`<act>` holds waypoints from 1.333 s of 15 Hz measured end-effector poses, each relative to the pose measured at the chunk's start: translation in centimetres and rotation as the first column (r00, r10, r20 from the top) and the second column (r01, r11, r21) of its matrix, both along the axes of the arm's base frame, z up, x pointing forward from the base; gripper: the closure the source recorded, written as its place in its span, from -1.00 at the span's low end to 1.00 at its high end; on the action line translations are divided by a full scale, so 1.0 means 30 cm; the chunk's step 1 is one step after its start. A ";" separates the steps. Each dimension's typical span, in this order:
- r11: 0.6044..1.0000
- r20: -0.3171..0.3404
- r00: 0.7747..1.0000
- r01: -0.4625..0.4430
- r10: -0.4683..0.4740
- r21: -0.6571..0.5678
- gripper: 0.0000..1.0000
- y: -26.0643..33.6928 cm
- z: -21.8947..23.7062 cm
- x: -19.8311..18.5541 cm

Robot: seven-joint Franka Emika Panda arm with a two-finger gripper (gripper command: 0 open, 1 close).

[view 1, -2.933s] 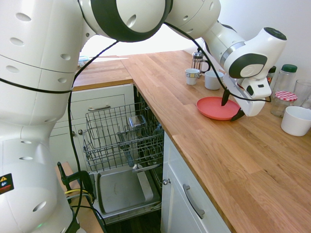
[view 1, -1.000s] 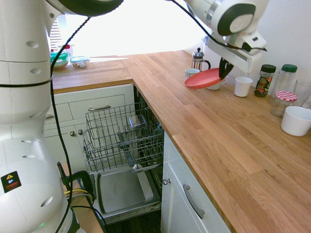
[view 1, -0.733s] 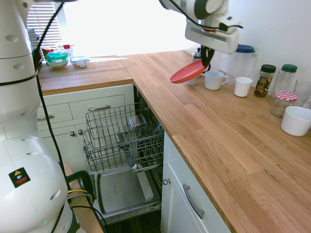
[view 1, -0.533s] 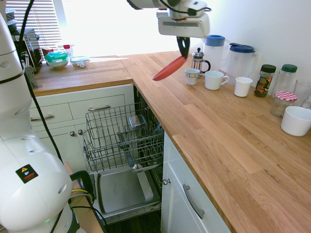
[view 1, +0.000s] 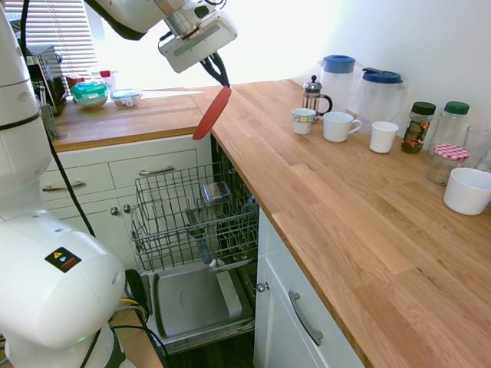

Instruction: Put the plate in the dishwasher

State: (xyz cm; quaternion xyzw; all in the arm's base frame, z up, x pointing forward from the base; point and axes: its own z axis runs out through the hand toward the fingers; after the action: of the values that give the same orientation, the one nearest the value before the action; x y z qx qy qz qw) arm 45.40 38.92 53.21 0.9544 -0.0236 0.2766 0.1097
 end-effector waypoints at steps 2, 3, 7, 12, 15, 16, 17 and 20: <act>0.999 0.006 1.000 -0.001 0.001 -0.035 1.00 0.011 0.009 -0.006; 0.998 0.019 1.000 -0.021 0.022 -0.061 1.00 0.042 0.014 -0.015; 0.963 0.043 0.984 -0.160 0.173 -0.215 1.00 0.254 -0.093 -0.115; 0.885 0.063 0.967 -0.199 0.248 -0.421 1.00 0.442 -0.286 -0.281; 0.860 0.119 0.973 -0.114 0.198 -0.498 1.00 0.542 -0.410 -0.352; 0.856 0.140 0.974 -0.082 0.177 -0.511 1.00 0.573 -0.450 -0.368; 0.849 0.162 0.976 -0.042 0.149 -0.526 1.00 0.595 -0.484 -0.380; 0.824 0.227 0.971 0.072 0.070 -0.561 1.00 0.645 -0.557 -0.426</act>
State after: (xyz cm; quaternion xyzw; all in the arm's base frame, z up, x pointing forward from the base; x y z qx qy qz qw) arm 32.63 58.26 36.51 0.8388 0.0460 0.3832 0.3840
